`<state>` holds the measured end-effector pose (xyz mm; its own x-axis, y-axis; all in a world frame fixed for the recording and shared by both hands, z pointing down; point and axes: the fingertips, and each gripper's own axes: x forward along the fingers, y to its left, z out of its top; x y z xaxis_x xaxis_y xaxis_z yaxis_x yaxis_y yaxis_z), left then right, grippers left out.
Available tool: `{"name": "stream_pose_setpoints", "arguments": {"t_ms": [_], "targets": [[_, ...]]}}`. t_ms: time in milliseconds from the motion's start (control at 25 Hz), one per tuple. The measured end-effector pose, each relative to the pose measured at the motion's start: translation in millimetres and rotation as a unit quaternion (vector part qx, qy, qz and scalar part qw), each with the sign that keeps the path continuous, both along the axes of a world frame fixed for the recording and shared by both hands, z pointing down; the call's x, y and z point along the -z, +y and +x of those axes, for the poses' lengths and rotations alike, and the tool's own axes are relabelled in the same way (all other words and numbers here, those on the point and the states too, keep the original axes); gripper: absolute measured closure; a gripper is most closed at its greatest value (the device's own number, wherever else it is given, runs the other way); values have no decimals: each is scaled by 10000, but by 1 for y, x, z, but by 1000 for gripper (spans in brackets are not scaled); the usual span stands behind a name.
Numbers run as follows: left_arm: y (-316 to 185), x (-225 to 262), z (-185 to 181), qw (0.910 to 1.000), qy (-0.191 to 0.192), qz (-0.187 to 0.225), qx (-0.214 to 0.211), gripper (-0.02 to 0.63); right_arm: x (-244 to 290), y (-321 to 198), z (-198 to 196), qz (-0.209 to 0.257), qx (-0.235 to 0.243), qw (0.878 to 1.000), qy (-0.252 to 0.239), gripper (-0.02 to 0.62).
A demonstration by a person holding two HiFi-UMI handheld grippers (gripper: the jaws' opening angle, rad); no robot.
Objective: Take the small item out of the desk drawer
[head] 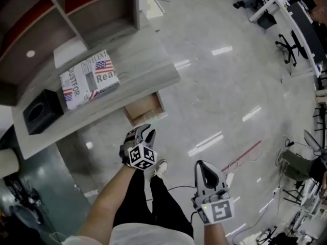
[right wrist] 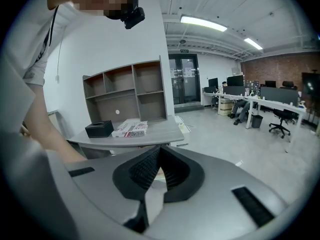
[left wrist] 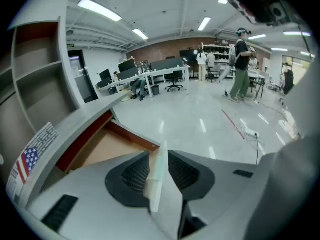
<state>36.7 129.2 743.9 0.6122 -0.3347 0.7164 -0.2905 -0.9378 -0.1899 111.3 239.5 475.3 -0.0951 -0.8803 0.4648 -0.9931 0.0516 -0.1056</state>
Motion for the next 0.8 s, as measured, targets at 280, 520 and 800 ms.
{"name": "stream_pose_setpoints", "arguments": {"t_ms": [280, 520, 800], "targets": [[-2, -60, 5, 9967, -697, 152, -388, 439, -43, 20, 9, -233, -233, 9994, -126, 572], [-7, -81, 18, 9937, -942, 314, -516, 422, -65, 25, 10, -266, -307, 9990, -179, 572], [-11, -90, 20, 9907, -1219, 455, -397, 528, -71, 30, 12, -330, -290, 9988, -227, 572]]}}
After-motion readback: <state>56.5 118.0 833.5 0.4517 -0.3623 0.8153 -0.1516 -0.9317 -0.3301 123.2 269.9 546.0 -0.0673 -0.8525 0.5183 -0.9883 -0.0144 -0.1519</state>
